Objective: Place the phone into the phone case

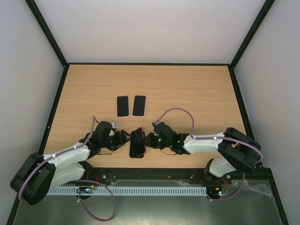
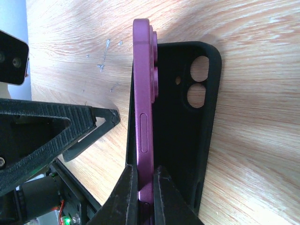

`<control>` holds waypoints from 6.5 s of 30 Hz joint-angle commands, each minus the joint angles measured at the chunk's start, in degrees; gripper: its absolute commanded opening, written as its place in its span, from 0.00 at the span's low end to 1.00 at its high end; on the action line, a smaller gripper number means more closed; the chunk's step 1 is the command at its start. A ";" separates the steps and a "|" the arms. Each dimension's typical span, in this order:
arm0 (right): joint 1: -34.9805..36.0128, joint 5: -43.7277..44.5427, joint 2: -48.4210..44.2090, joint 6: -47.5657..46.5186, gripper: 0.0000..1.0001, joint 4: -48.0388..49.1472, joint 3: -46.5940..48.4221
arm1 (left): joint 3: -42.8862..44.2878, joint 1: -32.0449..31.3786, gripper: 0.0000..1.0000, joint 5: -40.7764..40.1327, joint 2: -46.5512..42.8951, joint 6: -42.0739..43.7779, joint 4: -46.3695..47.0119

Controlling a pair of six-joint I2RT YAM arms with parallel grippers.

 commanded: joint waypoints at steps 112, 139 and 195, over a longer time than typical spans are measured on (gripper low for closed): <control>-3.27 4.61 -0.21 2.72 0.62 16.44 -8.72 | -4.24 -7.87 0.32 -4.21 6.54 -6.68 13.14; -3.30 -7.57 11.32 8.51 0.71 31.41 -6.77 | -4.45 -8.62 0.24 -2.45 10.56 -8.00 19.19; -3.27 -10.54 18.36 15.95 0.04 51.83 -11.32 | -6.60 -8.62 0.40 -5.21 2.04 -8.69 12.70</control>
